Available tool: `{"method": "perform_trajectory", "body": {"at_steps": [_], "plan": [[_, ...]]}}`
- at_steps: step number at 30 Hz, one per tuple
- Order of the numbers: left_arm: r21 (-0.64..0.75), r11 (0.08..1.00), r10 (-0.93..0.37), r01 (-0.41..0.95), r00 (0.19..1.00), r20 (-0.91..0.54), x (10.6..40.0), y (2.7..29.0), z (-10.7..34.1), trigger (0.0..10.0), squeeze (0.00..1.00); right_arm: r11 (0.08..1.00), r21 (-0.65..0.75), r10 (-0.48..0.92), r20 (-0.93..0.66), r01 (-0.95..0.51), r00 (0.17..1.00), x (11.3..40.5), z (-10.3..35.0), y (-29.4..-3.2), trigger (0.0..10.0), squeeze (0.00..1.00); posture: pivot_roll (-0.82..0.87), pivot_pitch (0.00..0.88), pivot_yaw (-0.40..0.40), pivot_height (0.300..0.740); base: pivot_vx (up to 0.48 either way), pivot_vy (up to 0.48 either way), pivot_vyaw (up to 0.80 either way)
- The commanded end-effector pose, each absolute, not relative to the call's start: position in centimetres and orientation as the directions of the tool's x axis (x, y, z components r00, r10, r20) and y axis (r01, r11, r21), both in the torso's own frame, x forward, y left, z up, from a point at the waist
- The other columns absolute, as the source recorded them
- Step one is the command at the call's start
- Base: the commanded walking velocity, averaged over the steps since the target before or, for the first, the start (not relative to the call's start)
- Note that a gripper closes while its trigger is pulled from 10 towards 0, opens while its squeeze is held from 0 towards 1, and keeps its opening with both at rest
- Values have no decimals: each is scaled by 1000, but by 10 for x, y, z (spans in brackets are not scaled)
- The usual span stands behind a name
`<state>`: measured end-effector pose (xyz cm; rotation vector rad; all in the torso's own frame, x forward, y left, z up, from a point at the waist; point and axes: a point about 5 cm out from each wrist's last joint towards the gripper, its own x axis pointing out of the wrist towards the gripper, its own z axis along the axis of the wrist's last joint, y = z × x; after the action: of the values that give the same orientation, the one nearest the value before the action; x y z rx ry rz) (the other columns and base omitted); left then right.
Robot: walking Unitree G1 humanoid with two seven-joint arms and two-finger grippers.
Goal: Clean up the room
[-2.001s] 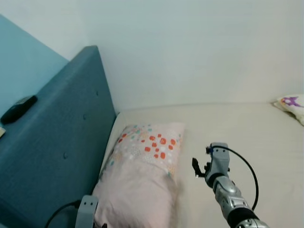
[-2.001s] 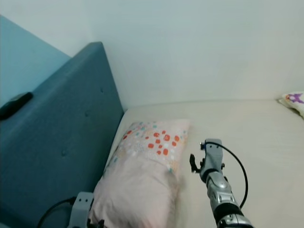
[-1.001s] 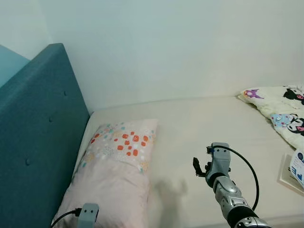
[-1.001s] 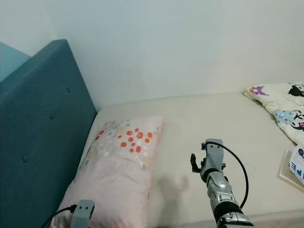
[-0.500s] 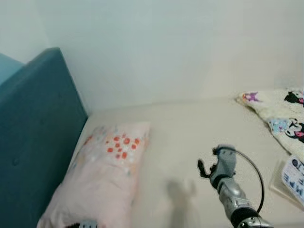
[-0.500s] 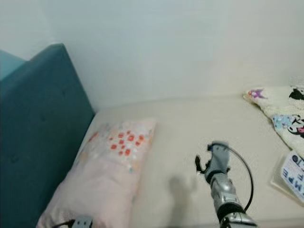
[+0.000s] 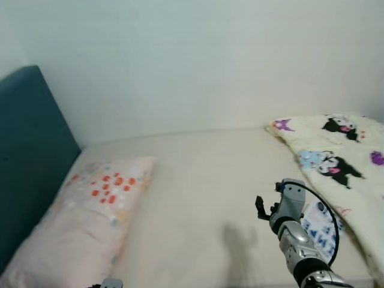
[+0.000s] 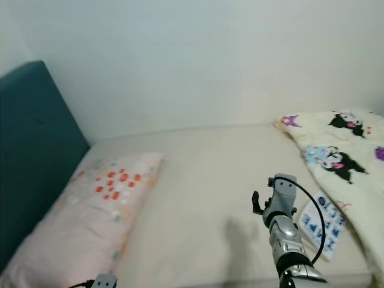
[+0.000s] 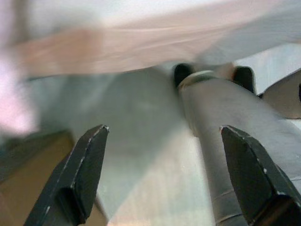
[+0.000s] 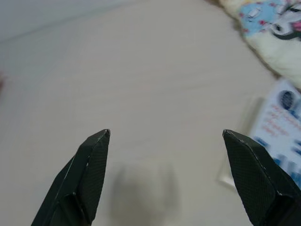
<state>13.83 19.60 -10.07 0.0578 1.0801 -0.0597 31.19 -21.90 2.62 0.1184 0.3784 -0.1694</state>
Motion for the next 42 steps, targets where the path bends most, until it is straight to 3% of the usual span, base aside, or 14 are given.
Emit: {"method": "perform_trajectory", "body": {"at_steps": [1,10,17,24,33,42], "plan": [[26,996,-16,85,462,-887,136,199,-101,10000,0,975,90,-156,-372,202,915,313,28,-221,10000,0,-111,1,39,740,0,-480,0],[26,995,-20,92,467,-884,139,198,-100,10000,0,973,87,-167,-375,214,912,313,28,-222,10000,0,-114,1,39,740,0,-480,0],[25,995,-23,96,472,-881,141,195,-100,10000,0,960,164,-127,-476,229,870,301,10,-217,10000,0,-115,6,36,740,0,-438,0],[8,998,-24,58,527,-850,158,192,-93,10000,0,953,179,-117,-522,243,845,291,-1,-221,10000,0,-110,13,36,740,0,0,0],[9,998,-29,69,533,-846,161,192,-92,10000,0,955,203,-84,-512,215,855,293,0,-216,10000,0,-107,23,37,740,0,0,0],[17,998,-19,64,527,-850,158,195,-93,10000,0,948,297,43,-473,113,880,305,8,-197,10000,0,-100,22,32,730,0,0,0]]}}
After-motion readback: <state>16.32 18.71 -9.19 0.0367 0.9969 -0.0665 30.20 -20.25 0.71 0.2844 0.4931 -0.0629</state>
